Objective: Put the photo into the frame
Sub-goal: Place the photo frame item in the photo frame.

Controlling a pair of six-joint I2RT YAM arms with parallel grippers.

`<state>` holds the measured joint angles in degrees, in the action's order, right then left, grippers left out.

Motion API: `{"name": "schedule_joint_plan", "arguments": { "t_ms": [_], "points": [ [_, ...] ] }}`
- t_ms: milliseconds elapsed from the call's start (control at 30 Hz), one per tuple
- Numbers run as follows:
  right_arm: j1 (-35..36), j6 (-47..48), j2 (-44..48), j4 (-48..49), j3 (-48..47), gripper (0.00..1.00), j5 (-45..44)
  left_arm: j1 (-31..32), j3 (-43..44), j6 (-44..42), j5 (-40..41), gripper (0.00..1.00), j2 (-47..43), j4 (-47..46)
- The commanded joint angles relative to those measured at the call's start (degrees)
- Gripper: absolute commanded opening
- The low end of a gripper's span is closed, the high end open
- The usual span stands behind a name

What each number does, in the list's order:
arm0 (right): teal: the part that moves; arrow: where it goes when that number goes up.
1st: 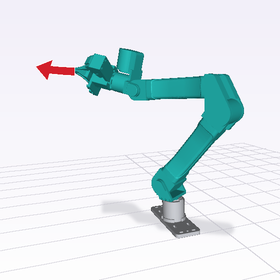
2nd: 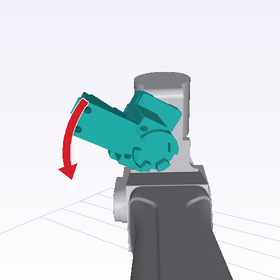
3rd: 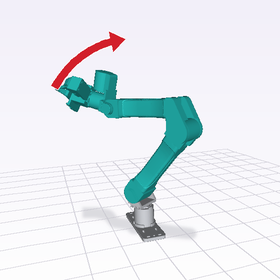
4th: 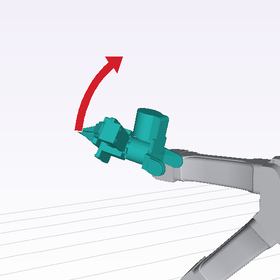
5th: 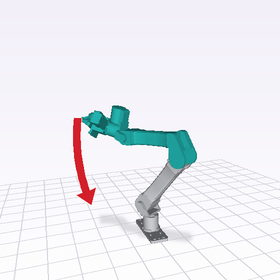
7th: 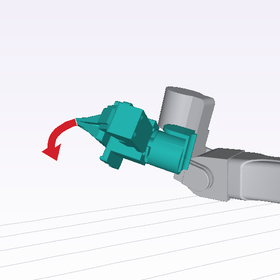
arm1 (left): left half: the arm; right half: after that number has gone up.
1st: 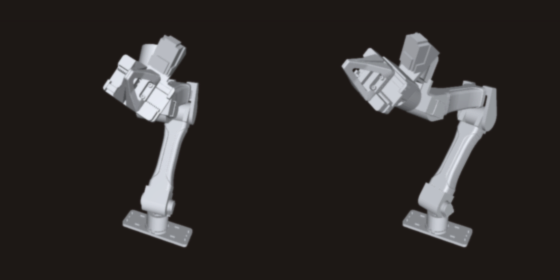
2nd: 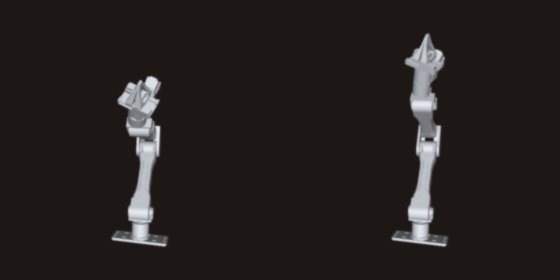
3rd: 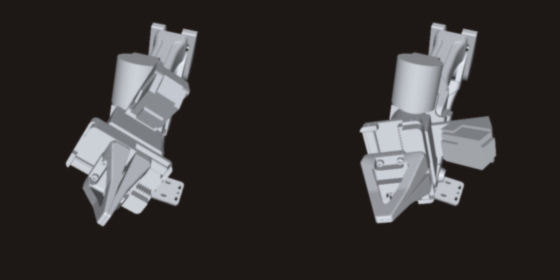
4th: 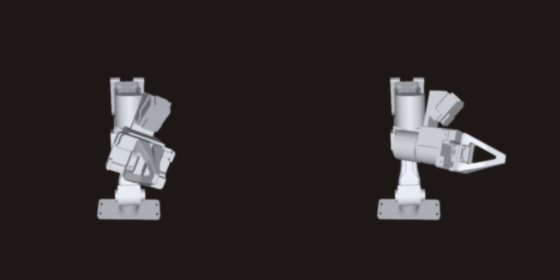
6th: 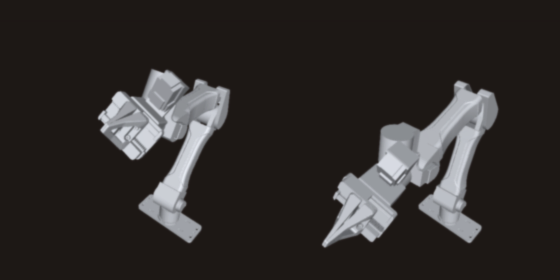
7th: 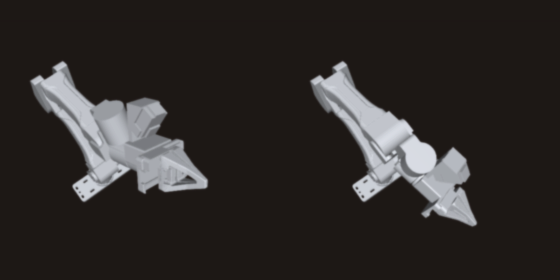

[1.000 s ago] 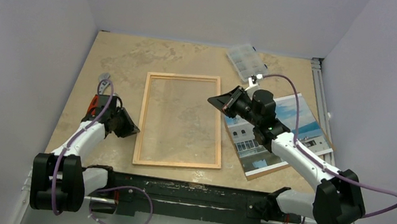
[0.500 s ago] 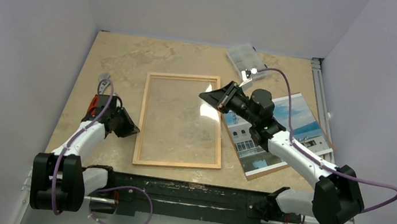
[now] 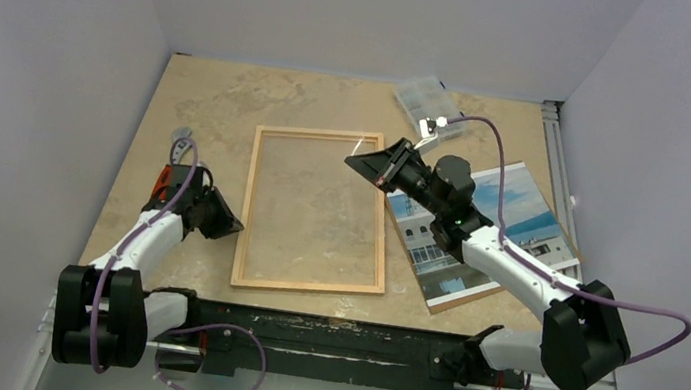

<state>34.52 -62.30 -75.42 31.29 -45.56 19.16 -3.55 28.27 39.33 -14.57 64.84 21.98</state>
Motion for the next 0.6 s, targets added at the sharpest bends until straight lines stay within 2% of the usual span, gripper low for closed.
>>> {"name": "schedule_joint_plan", "arguments": {
  "t_ms": [0,567],
  "points": [
    [0.7,1.1,-0.2,5.3,0.0,0.0,-2.4,0.3,0.7,-1.5,1.5,0.12,0.9,-0.6],
    [1.5,-0.5,-3.0,7.8,3.7,0.0,-3.7,0.3,0.7,-1.6,1.4,0.12,1.0,-0.4]
  ]
}}
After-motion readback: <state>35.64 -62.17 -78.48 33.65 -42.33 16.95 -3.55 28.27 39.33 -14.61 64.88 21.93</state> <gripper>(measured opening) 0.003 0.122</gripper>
